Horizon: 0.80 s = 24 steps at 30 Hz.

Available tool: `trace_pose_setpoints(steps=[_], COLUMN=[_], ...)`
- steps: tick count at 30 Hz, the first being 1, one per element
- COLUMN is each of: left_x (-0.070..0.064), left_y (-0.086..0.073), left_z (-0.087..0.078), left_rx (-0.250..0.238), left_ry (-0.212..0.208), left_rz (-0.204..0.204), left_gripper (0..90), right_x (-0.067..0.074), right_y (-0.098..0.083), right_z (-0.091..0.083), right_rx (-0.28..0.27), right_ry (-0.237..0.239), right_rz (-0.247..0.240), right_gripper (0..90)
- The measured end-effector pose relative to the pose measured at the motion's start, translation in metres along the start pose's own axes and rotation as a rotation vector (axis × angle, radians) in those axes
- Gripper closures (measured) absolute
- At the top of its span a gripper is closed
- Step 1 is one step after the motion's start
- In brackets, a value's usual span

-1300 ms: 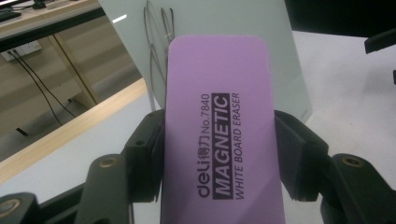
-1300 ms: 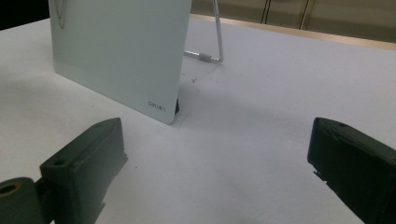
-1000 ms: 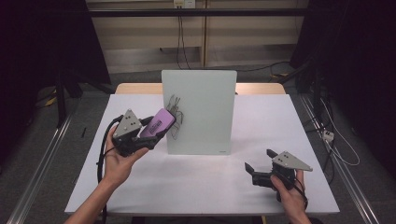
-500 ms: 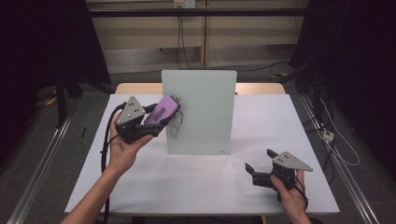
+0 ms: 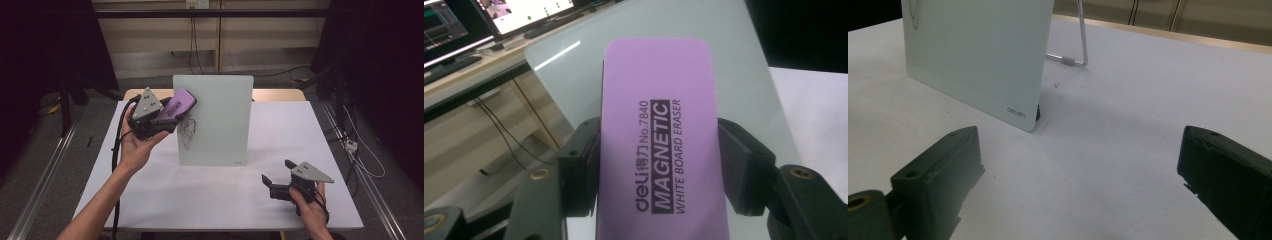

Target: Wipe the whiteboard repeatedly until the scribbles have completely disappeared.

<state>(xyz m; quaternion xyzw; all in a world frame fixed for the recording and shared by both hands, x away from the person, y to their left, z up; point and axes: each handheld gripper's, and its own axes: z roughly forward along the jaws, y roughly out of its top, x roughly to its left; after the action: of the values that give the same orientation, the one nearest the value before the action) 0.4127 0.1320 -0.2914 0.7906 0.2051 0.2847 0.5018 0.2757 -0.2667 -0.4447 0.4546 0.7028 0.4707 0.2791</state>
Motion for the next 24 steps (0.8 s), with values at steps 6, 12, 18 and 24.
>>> trace_pose_setpoints(steps=[6,12,18,24], left_x=[-0.001,-0.002,-0.001,-0.002], left_y=[-0.001,-0.004,-0.009,-0.015], left_z=[0.014,0.017,0.020,0.023], left_rx=[0.001,0.008,0.011,0.022], left_ry=[0.006,0.012,0.012,0.020], left_rz=[0.023,0.061,0.078,0.095], left_gripper=[41.3,41.3,41.3,41.3], right_x=[0.001,0.000,0.001,0.000], right_y=[0.000,0.000,0.000,0.000], right_z=[0.000,-0.001,-0.001,-0.001], right_rx=[0.000,-0.001,0.001,-0.001], right_ry=[0.007,0.006,0.006,0.008], right_rz=[-0.001,0.006,0.003,0.009], right_gripper=[3.8,3.8,3.8,3.8])
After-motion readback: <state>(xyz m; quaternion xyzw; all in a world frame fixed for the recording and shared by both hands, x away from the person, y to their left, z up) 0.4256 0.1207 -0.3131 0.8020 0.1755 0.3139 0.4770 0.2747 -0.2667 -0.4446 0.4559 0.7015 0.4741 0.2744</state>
